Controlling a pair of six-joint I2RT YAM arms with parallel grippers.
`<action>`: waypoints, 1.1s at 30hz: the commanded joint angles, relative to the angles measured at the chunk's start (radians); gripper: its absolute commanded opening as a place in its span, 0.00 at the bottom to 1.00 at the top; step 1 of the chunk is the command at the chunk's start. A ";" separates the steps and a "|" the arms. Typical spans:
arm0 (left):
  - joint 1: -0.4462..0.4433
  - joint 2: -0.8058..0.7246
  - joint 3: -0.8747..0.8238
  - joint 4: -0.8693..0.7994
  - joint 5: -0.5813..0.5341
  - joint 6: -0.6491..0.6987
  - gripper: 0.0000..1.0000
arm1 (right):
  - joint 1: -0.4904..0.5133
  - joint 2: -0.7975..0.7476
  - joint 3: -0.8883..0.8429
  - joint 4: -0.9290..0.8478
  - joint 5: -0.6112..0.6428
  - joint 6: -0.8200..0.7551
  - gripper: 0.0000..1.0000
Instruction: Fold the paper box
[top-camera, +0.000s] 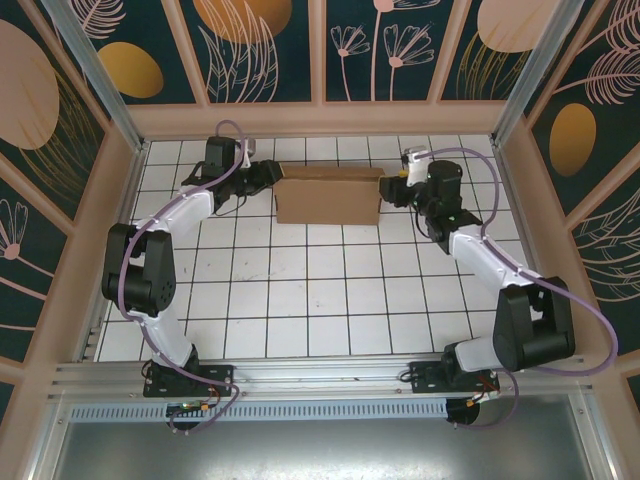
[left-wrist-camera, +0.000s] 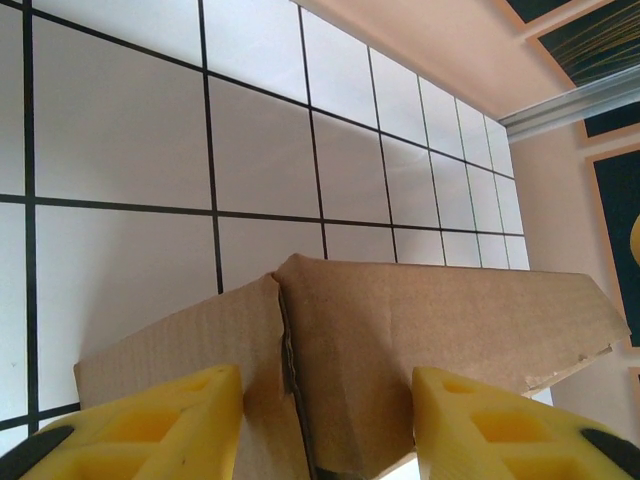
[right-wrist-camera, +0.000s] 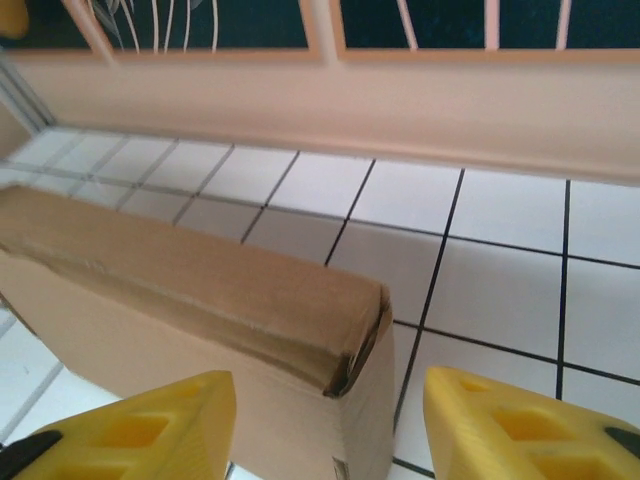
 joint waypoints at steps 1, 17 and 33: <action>0.000 0.031 -0.052 -0.093 -0.039 0.026 0.46 | -0.015 -0.029 -0.001 0.096 -0.012 0.110 0.55; 0.001 0.028 -0.086 -0.082 -0.025 0.039 0.46 | 0.027 0.225 0.124 -0.095 0.105 0.258 0.43; 0.000 -0.007 -0.042 0.025 0.077 -0.014 0.83 | 0.037 0.256 0.118 -0.286 0.100 0.264 0.13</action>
